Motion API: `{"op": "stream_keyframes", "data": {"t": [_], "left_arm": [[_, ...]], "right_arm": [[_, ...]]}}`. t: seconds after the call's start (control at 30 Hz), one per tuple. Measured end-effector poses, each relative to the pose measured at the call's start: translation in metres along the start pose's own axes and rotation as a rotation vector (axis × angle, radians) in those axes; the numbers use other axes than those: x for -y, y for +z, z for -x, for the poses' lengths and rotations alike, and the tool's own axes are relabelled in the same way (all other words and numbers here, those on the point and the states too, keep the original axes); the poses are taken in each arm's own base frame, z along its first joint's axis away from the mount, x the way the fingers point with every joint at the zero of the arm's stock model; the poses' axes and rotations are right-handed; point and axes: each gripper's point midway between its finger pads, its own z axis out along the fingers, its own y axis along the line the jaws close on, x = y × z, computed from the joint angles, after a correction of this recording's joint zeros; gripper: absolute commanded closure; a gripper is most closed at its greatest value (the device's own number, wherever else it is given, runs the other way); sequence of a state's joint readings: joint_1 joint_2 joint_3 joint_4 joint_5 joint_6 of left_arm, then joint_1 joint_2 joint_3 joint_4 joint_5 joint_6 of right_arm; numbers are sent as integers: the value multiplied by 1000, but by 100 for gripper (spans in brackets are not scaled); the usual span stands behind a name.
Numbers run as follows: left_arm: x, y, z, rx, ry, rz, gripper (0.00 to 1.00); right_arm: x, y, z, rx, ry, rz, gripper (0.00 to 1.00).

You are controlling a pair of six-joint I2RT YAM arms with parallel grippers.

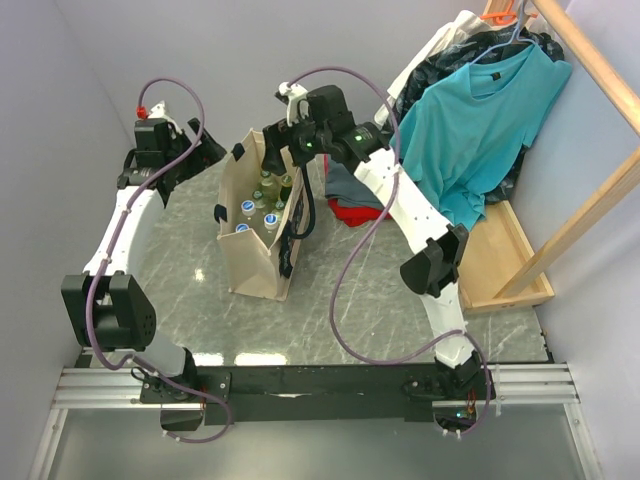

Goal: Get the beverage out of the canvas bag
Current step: Take out the drink from the canvas bag.

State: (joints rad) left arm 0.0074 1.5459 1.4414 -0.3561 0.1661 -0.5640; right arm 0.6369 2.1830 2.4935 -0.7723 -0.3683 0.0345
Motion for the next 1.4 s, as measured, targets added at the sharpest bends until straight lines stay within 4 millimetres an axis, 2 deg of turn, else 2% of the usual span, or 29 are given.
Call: {"op": "stream_keyframes", "data": {"t": [0.3, 0.4, 0.5, 0.7, 1.07, 1.13, 1.4], "left_arm": [[14, 1, -9, -21, 13, -30, 4], [14, 1, -10, -22, 14, -33, 4], [14, 1, -10, -23, 13, -33, 4], [15, 0, -10, -25, 13, -37, 4], [16, 0, -11, -29, 13, -42, 4], [16, 0, -11, -29, 13, -42, 4], [16, 1, -11, -30, 12, -41, 4]], "right_arm": [[21, 24, -21, -47, -36, -56, 1], [27, 28, -25, -57, -45, -72, 4], [32, 30, -29, -69, -53, -95, 10], [41, 29, -35, -91, -60, -145, 14], [55, 38, -64, -162, -44, -194, 15], [56, 40, -69, -172, -40, -194, 21], [55, 45, -77, -191, -33, -185, 22]]}}
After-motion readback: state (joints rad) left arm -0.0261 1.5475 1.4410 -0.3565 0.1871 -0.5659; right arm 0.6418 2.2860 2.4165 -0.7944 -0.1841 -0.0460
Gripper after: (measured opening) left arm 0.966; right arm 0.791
